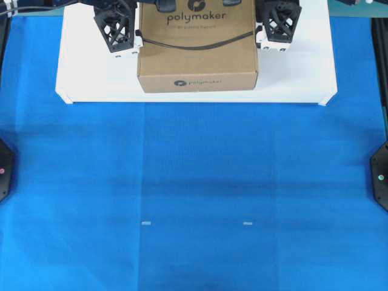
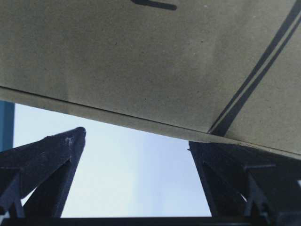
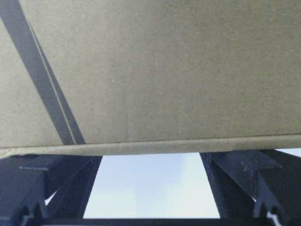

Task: Place the cardboard box on the stand after clamping it between your arms.
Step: 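Hold the box on the stand with both grippers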

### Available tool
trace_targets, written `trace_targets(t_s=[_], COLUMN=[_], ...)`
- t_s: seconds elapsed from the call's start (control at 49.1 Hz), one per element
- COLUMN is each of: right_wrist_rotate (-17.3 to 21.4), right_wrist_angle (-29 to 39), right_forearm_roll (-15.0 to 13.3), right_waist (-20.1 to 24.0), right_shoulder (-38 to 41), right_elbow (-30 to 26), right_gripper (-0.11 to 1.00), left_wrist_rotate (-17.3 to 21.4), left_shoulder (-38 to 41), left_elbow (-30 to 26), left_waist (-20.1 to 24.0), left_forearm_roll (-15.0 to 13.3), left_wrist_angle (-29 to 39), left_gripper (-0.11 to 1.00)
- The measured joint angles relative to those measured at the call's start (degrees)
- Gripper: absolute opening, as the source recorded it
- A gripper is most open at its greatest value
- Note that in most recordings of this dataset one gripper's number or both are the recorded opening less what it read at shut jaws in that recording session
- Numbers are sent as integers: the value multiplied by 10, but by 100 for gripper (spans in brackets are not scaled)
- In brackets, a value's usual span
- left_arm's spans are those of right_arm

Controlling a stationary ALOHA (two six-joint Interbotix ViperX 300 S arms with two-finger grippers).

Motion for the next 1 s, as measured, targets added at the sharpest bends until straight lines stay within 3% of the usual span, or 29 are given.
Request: trace_targets(t_s=[0.407,0.998], right_wrist_rotate=[-25,-24], right_wrist_angle=[-11,-59], right_forearm_roll=[2,20], right_waist=[-16,-34], right_shoulder=[19,9], right_elbow=[4,48], right_gripper=[98,98], left_wrist_rotate=[0,3], left_shoulder=[24,27], left_elbow=[-5,-7], left_waist=[0,25], left_forearm_roll=[0,-2], left_wrist_angle=[-11,-38], left_gripper=[87,87])
